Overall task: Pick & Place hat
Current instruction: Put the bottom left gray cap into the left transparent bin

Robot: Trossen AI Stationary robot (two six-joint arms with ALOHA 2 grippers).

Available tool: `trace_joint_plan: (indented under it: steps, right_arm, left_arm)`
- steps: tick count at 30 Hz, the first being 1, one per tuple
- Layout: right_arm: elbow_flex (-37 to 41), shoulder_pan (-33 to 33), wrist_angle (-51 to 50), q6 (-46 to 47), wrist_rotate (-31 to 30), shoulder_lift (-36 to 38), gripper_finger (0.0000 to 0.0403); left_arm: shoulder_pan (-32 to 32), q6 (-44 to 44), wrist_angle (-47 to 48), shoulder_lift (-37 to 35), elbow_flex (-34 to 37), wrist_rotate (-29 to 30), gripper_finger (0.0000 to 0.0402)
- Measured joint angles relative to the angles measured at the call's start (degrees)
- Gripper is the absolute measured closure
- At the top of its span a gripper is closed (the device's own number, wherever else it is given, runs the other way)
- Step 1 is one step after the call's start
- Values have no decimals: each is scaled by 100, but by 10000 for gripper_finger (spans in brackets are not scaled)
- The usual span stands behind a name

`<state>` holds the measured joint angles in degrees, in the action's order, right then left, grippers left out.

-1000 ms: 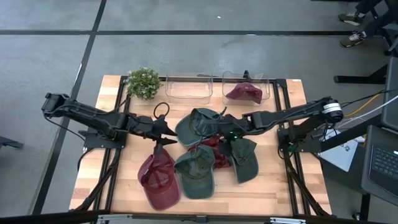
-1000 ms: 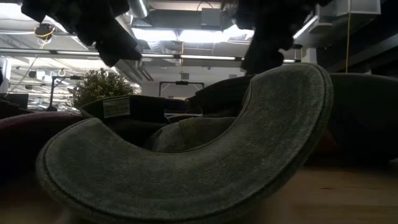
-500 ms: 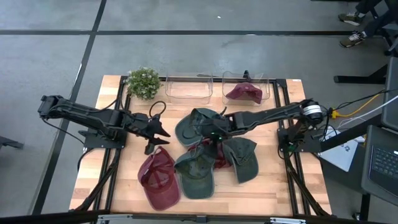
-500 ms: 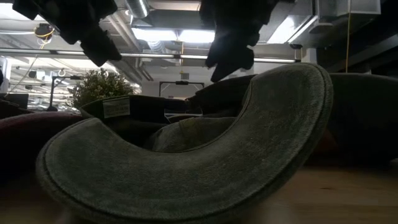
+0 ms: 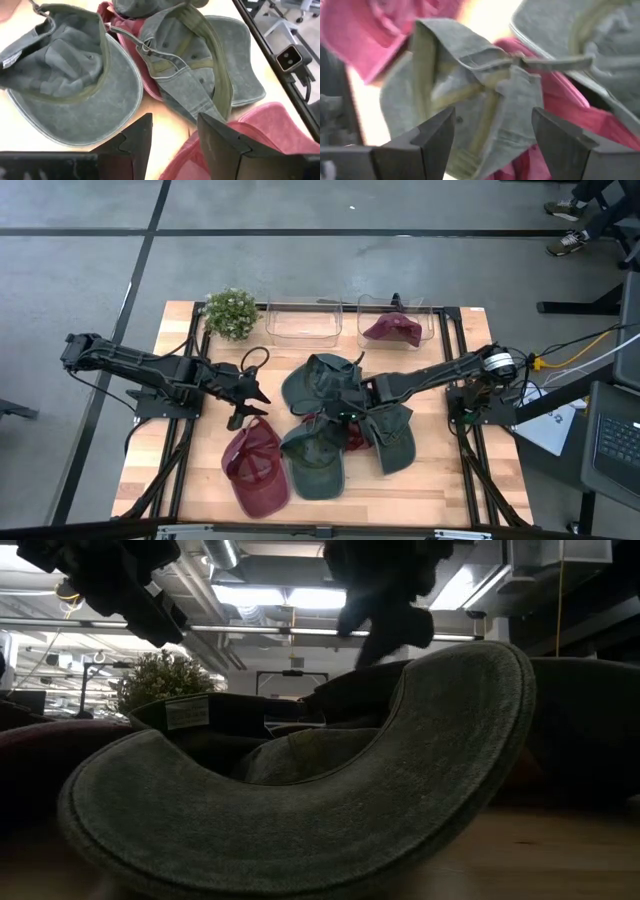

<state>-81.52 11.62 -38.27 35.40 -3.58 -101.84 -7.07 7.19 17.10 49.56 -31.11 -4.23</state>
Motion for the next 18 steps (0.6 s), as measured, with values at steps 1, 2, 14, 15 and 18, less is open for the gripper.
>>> trace_joint_plan:
  steps: [1, 2, 14, 15, 18]
  right_arm:
    - [0, 12, -116, 34, -90, -58, 143]
    - [1, 17, -149, 43, -122, -118, 143]
    - [4, 14, -59, 180, 145, -479, 159]
    - [4, 14, -63, 186, 91, -479, 169]
    - [4, 14, -89, 198, -135, -479, 215]
  left_arm:
    - [0, -42, 0, 0, 0, 0, 249]
    - [0, -69, 0, 0, 0, -1, 249]
    - [7, -96, 15, 0, 0, -129, 249]
    - [7, -93, 17, 0, 0, -129, 249]
    - [7, -62, 15, 0, 0, -124, 249]
